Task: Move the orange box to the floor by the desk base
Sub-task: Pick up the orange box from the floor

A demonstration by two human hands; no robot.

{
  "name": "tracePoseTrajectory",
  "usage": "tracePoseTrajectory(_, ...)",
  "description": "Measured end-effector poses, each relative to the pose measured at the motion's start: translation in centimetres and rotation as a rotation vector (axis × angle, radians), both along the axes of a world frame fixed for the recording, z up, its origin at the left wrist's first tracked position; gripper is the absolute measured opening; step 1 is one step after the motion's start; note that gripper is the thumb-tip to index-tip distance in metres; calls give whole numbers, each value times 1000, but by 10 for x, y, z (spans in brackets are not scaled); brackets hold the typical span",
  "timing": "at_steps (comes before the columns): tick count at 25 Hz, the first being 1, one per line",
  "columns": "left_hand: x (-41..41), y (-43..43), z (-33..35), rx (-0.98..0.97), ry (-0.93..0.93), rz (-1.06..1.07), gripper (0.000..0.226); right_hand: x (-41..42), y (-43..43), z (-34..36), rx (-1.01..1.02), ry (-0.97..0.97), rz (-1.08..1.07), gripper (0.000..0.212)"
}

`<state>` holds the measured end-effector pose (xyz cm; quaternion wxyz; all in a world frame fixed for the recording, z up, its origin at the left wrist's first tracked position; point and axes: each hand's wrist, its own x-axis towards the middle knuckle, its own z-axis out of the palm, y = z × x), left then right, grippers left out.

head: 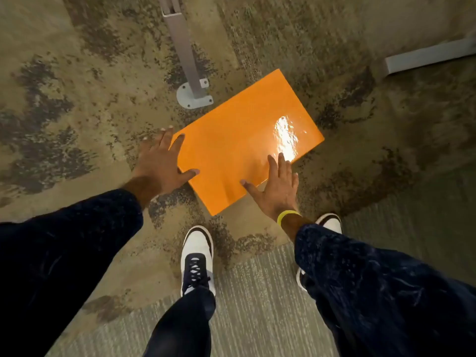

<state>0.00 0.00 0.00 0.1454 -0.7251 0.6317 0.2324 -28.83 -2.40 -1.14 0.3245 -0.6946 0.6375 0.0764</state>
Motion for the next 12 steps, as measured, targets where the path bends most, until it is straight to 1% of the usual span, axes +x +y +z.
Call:
tracePoseTrajectory(4,-3,-25,-38,36,6,-68,109,20,14,-38,-29,10,-92,111)
tracePoseTrajectory(6,-5,-37,-53,53,40,-24,109,31,22,-51,-37,-8,-232,120)
tracePoseTrajectory(9,-2,-50,-66,70,91,60,114,39,28,-65,43,-72,-479,135)
tracePoseTrajectory(12,6,-60,-76,97,151,103,118,43,32,-77,121,-200,-602,139)
